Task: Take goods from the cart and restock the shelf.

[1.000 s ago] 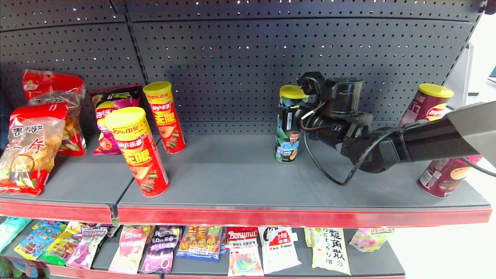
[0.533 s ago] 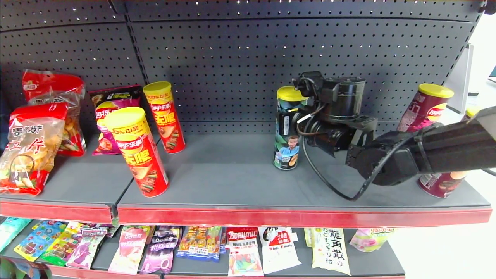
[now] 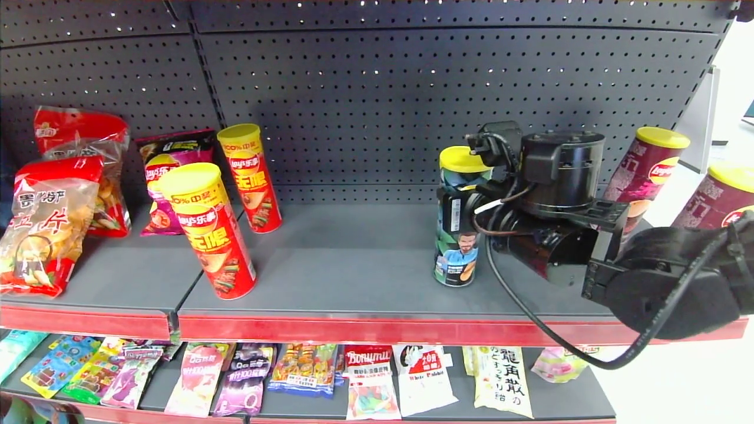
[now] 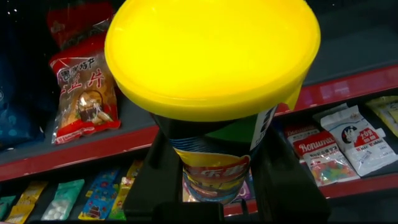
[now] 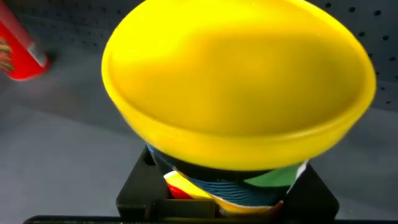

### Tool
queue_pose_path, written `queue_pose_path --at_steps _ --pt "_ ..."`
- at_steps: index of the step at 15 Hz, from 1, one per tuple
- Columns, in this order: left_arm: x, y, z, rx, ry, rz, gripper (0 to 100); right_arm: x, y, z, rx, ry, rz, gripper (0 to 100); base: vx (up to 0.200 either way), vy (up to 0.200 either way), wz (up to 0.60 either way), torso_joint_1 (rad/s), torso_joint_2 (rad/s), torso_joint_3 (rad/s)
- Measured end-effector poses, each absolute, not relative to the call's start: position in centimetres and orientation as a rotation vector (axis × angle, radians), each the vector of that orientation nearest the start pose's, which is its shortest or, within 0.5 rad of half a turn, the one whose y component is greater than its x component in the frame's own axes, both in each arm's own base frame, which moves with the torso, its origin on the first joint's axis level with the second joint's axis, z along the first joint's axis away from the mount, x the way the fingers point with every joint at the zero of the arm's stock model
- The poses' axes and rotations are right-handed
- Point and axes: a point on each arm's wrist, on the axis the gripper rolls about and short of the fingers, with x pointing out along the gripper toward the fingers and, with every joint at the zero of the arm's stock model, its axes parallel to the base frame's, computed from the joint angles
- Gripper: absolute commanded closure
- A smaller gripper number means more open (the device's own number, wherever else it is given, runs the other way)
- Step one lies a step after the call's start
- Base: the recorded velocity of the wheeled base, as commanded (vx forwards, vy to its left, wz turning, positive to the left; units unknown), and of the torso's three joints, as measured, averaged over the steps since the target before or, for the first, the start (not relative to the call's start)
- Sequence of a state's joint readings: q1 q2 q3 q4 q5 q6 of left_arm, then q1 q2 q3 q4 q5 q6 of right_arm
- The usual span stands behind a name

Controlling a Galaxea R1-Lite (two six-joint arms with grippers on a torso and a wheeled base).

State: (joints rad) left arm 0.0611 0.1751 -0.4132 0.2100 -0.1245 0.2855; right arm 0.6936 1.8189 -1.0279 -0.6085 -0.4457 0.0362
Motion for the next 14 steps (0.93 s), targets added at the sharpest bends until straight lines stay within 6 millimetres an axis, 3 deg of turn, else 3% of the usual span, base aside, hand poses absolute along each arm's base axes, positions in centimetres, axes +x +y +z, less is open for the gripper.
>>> queue_pose_path --at_steps 4,14 --pt "-4.0 -0.5 16.7 0.288 -0.028 -0.062 100 26.1 23.1 20.0 -0.045 0.162 0.285 100 0.000 0.000 0.00 0.000 0.00 0.000" --pt "-3.9 -0.5 16.3 0.286 -0.016 -0.065 100 25.2 23.0 18.4 -0.100 0.193 0.217 100 0.000 0.000 0.00 0.000 0.00 0.000"
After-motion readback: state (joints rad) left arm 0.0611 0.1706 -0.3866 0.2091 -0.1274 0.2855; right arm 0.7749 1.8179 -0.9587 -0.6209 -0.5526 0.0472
